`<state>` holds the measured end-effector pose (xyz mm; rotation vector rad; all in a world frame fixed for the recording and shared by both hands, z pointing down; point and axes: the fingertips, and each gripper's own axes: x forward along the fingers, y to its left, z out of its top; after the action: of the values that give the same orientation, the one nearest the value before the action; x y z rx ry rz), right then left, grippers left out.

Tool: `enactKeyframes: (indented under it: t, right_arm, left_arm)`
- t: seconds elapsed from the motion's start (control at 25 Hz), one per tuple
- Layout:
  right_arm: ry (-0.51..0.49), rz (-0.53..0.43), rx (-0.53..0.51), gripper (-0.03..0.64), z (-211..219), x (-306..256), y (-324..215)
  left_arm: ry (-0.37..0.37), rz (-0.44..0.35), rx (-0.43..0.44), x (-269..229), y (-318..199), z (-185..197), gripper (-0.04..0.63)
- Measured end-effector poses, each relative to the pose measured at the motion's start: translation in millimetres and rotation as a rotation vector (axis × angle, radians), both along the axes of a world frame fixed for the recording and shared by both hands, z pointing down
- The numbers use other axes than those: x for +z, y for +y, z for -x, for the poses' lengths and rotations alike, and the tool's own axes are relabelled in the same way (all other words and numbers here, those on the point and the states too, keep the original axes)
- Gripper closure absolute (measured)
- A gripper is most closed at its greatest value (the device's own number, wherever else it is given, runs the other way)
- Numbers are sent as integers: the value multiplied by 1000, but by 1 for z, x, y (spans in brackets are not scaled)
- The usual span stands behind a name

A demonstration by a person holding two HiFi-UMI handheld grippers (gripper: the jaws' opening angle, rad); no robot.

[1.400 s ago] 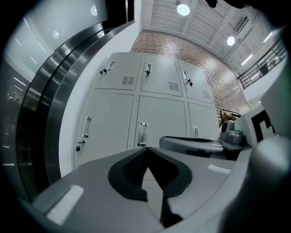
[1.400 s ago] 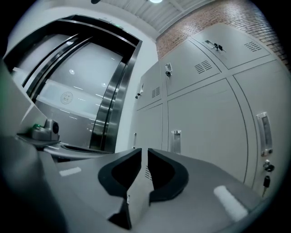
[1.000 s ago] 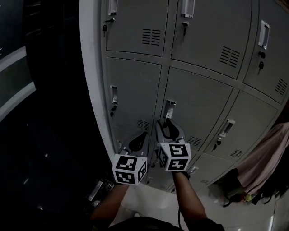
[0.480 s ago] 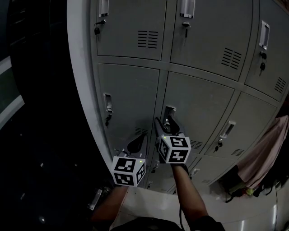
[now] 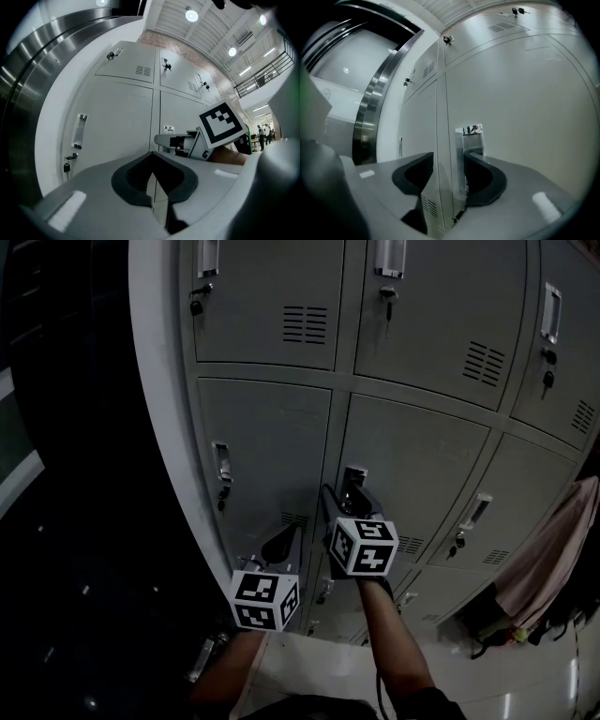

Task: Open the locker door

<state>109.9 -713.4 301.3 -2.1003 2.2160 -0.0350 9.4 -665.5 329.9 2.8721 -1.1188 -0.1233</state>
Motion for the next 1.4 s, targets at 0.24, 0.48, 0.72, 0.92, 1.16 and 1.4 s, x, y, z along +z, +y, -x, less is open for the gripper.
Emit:
enactKeyframes:
  t: [0.24, 0.48, 0.72, 0.92, 1.16, 1.4]
  right_arm:
    - [36, 10, 1, 434, 5, 1, 10]
    - [59, 7, -11, 464, 13, 2, 36]
    - [71, -2, -49, 494, 22, 1, 68]
    - [89, 0, -90, 506, 27, 2, 100]
    - [106, -10, -129, 512, 28, 1, 138]
    - [108, -18, -154, 512, 24, 3, 175]
  left_arm:
    - [14, 9, -4, -1, 3, -1, 590]
    - [28, 9, -12, -4, 25, -2, 589]
    - [33, -4, -23, -7, 52, -9, 591]
    - [47, -7, -44, -9, 74, -17, 590]
    - [43, -18, -64, -8, 108, -27, 591]
    - [47, -18, -70, -5, 140, -35, 590]
